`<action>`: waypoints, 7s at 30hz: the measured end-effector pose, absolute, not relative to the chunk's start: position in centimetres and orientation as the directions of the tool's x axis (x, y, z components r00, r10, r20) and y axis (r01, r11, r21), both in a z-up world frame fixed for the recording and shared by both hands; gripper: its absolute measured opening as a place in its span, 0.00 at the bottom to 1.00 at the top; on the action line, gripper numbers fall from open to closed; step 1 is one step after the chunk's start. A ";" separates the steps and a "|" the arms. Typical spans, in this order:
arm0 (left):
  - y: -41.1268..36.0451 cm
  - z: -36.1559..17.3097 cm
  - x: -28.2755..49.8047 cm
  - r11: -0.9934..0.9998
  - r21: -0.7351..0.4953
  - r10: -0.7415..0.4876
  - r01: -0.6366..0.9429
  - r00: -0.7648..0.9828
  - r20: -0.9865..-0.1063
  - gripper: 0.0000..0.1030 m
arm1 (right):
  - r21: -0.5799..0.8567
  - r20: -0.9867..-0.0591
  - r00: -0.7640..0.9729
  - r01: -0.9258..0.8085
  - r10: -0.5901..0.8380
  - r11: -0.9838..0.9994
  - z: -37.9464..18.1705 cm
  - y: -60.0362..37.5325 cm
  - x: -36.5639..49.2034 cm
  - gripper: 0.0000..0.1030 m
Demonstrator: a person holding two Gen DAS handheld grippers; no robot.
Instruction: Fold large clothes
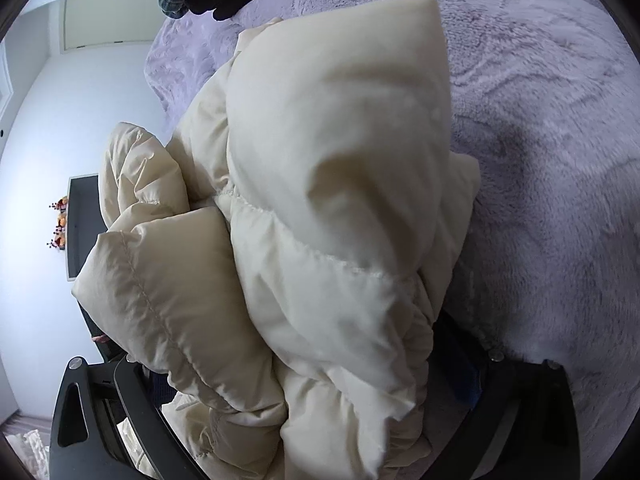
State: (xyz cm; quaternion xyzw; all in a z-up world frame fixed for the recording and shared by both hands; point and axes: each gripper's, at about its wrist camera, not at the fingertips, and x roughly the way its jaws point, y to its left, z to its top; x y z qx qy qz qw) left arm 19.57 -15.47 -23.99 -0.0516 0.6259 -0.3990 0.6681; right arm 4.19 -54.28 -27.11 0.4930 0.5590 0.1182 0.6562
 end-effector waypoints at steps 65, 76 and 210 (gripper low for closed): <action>3.6 -21.7 12.5 0.896 -0.256 -0.305 0.362 0.084 -0.949 0.87 | 0.425 -0.901 0.205 0.235 0.383 0.874 -10.2 -32.6 5.7 0.24; 3.6 -21.7 12.4 0.894 -0.264 -0.311 0.363 0.075 -0.948 0.87 | 0.307 -0.939 0.160 -0.014 0.305 0.952 -11.5 -25.2 0.6 0.14; 9.2 -2.1 2.2 0.961 -0.043 -0.130 0.272 0.311 -0.942 1.00 | 0.174 -0.946 0.309 0.234 0.097 0.957 2.2 -32.5 -3.1 1.00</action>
